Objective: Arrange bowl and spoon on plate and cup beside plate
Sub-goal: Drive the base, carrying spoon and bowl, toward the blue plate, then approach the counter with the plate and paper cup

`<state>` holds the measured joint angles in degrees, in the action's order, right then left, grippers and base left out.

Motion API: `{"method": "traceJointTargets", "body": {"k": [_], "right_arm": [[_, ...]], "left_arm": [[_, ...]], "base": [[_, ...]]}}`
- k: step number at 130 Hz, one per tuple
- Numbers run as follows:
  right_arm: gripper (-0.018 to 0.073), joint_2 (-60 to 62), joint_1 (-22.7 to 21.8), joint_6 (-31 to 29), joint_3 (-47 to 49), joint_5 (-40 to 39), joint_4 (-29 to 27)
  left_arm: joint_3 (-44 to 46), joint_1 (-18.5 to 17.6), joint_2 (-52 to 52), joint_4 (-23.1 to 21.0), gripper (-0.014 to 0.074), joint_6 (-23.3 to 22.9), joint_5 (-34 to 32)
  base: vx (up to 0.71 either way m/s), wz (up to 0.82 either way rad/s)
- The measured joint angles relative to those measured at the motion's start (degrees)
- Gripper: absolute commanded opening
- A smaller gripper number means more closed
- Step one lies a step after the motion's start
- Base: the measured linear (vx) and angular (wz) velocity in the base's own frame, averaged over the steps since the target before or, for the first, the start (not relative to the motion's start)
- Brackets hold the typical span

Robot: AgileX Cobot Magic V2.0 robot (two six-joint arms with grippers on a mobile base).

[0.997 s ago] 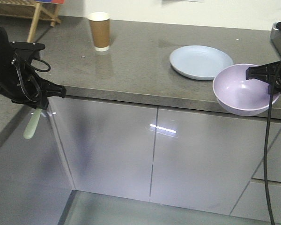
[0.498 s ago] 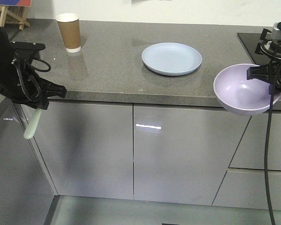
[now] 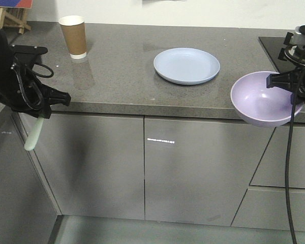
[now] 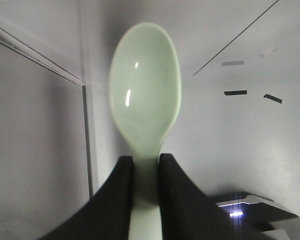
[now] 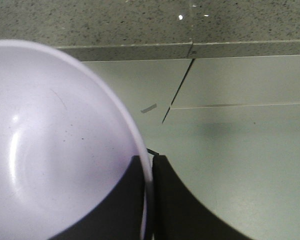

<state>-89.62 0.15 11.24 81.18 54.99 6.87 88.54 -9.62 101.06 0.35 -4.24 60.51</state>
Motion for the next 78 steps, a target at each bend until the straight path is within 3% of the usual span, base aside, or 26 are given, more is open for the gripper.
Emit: {"method": "traceJointTargets", "body": {"k": [78], "right_arm": [[-0.0004,0.0,0.0,0.0,0.0,0.3,0.1]], "left_arm": [[0.0,0.0,0.0,-0.3,-0.0007,0.0,0.0]], "base": [[0.07,-0.1]]}}
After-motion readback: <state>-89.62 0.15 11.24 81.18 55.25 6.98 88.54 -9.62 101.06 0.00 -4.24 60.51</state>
